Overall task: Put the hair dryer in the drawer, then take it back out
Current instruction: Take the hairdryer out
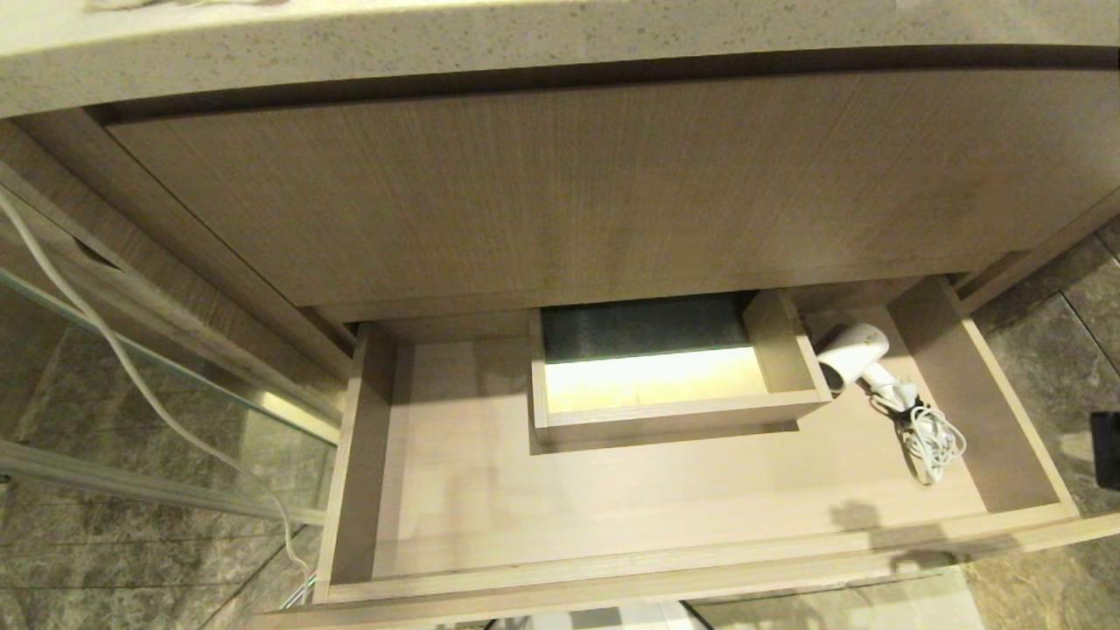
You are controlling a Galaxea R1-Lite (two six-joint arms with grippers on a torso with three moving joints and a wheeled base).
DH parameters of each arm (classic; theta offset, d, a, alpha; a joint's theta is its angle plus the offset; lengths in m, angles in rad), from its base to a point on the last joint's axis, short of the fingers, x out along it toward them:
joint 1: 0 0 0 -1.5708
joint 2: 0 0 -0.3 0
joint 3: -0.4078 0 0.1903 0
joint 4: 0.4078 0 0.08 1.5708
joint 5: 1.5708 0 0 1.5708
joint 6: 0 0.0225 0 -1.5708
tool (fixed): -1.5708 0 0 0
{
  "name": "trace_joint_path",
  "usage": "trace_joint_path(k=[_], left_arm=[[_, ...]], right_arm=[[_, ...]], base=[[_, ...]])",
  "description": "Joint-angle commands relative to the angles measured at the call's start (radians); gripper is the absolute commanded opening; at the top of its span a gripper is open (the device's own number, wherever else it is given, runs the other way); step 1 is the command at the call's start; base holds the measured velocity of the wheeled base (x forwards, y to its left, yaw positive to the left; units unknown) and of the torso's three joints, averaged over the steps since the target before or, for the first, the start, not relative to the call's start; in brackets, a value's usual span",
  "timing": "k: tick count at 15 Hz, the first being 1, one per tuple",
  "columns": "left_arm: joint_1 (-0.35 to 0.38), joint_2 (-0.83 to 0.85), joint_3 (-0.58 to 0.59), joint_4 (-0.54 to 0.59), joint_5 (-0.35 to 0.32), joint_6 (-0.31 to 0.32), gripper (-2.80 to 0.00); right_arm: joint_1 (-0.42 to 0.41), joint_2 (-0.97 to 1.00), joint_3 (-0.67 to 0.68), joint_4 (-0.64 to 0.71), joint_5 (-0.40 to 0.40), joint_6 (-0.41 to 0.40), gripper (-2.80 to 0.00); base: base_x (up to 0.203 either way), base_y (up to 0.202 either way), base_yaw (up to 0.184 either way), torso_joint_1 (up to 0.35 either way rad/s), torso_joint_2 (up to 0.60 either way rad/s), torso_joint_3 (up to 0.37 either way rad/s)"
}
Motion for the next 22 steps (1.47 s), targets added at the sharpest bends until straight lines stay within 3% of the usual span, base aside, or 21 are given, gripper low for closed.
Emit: trace_joint_path(k=[1, 3, 7, 15, 18, 20, 22], left_arm=[[0.000, 0.000, 0.002, 0.000, 0.000, 0.000, -2.80], [0.000, 0.000, 0.000, 0.000, 0.000, 0.000, -2.80], [0.000, 0.000, 0.002, 0.000, 0.000, 0.000, -2.80], [0.000, 0.000, 0.002, 0.000, 0.000, 0.000, -2.80], [0.000, 0.000, 0.002, 0.000, 0.000, 0.000, -2.80], [0.000, 0.000, 0.000, 0.000, 0.000, 0.000, -2.80], [0.000, 0.000, 0.002, 0.000, 0.000, 0.000, -2.80]], right_arm=[[-0.084, 0.321, -0.060, -0.057, 0.009, -0.133, 0.00], [-0.119, 0.454, -0.122, -0.130, 0.017, -0.233, 0.00], [-0.135, 0.768, -0.343, -0.230, 0.037, -0.279, 0.00], [-0.205, 1.083, -0.548, -0.418, 0.413, -0.389, 0.00], [-0.235, 1.119, -0.603, -0.414, 0.435, -0.424, 0.00], [-0.276, 1.156, -0.680, -0.416, 0.465, -0.565, 0.00], [-0.288, 1.168, -0.708, -0.417, 0.485, -0.596, 0.00]], base=[[0.000, 0.000, 0.000, 0.000, 0.00, 0.000], [0.000, 0.000, 0.000, 0.000, 0.00, 0.000], [0.000, 0.000, 0.000, 0.000, 0.00, 0.000], [0.000, 0.000, 0.000, 0.000, 0.00, 0.000], [0.000, 0.000, 0.000, 0.000, 0.00, 0.000], [0.000, 0.000, 0.000, 0.000, 0.00, 0.000], [0.000, 0.000, 0.000, 0.000, 0.00, 0.000]])
